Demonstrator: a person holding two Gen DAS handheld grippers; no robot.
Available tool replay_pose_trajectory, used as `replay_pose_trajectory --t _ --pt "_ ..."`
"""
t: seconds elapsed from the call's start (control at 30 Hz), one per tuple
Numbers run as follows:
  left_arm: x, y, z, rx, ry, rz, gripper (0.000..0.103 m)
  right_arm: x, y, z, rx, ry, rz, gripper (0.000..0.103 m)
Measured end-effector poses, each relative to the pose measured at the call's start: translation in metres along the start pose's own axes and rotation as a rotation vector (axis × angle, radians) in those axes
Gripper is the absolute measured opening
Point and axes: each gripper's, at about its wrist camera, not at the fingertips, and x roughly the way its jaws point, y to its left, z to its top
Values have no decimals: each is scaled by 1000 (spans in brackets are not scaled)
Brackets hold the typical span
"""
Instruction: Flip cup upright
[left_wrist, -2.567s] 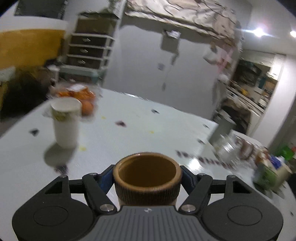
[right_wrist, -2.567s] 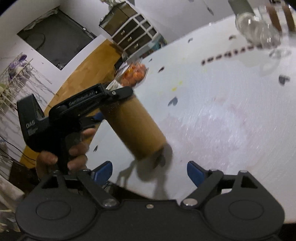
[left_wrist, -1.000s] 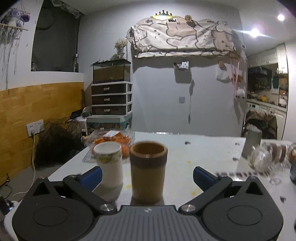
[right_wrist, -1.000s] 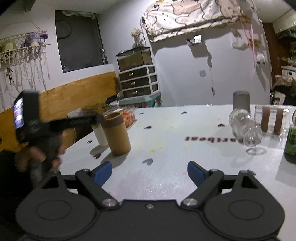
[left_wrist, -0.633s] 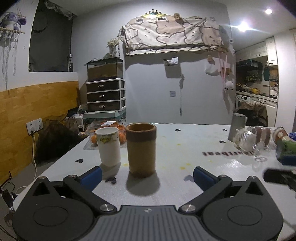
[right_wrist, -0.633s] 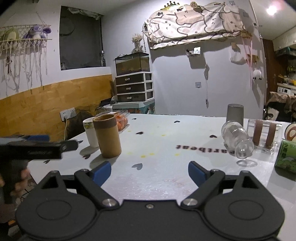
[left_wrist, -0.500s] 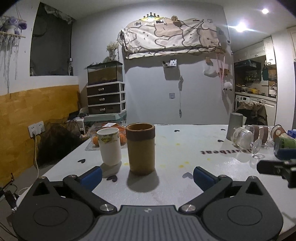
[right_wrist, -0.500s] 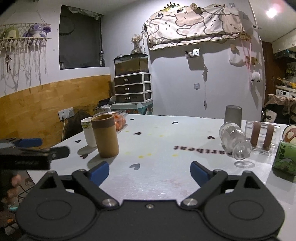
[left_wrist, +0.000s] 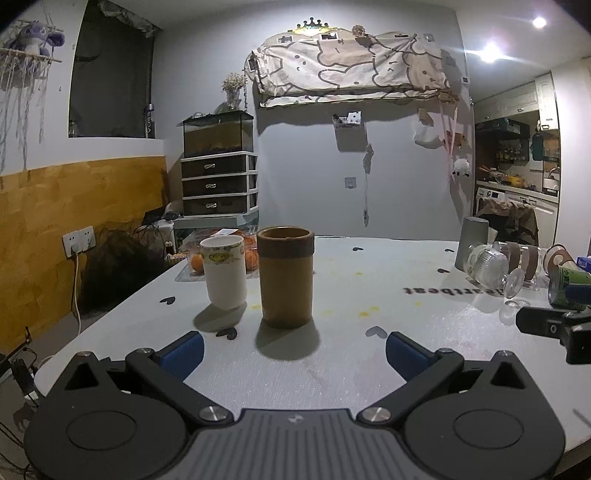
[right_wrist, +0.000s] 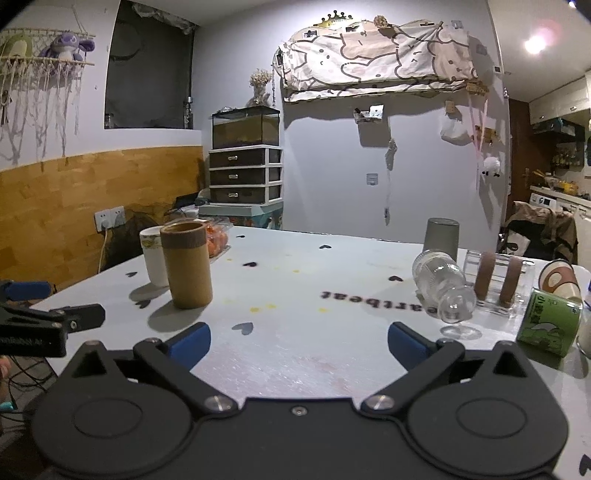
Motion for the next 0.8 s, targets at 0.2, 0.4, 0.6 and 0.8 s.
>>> replay_pose_trajectory --t 0.2,0.4,0.6,0.8 --pt "-2 0 -1 1 1 -1 103 0 3 -3 -19 -1 -13 103" --pt "-2 1 0 1 -6 -6 103 -1 4 -3 -22 -6 -15 103" --pt "-1 0 -1 0 -2 -3 103 -2 3 -3 -20 -8 -16 103" --pt "-1 0 -2 -5 0 -10 103 -2 4 -3 -20 -7 -17 103"
